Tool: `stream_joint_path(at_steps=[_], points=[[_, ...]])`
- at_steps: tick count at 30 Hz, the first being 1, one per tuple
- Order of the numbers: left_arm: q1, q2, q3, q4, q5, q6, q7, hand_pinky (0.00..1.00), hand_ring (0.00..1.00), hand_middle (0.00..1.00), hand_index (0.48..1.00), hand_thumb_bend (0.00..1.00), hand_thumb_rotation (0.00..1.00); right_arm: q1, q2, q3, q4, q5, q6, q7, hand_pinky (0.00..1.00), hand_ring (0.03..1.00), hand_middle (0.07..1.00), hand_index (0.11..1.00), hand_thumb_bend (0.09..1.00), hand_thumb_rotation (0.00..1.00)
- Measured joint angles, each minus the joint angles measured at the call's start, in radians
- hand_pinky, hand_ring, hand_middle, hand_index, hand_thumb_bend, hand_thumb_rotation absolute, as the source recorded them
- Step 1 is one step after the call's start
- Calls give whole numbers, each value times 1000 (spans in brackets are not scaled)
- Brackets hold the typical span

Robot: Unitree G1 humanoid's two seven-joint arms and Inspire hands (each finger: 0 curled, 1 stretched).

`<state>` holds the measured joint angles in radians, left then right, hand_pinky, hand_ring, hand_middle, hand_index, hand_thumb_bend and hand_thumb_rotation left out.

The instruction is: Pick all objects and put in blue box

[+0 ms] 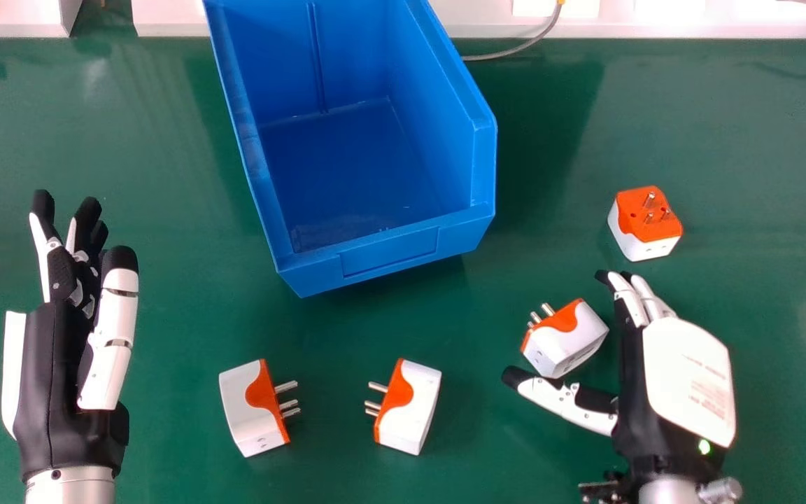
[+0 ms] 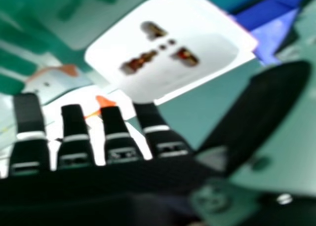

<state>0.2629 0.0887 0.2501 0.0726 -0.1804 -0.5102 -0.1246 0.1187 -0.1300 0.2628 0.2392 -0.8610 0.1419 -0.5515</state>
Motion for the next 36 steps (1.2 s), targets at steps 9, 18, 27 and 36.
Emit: stream_joint_path(at_steps=[9,18,27,36], points=[[7,-2,3,-8,-2,0,-3,1000,1000,994,988,306,757,-49,-15,19,-55,-20,144,121,684,834,878,833,740,602],[8,-5,4,-8,-6,0,-1,1000,994,989,983,306,805,-94,-21,51,-64,-44,243,186,723,853,891,844,719,533],[16,-6,6,-18,-12,0,-2,1000,990,987,984,312,756,-94,-25,77,-70,-63,280,186,714,829,869,823,728,268],[25,-11,10,-35,-15,5,-2,1000,985,983,976,331,730,-63,-2,58,-71,33,163,90,376,538,662,651,469,1]])
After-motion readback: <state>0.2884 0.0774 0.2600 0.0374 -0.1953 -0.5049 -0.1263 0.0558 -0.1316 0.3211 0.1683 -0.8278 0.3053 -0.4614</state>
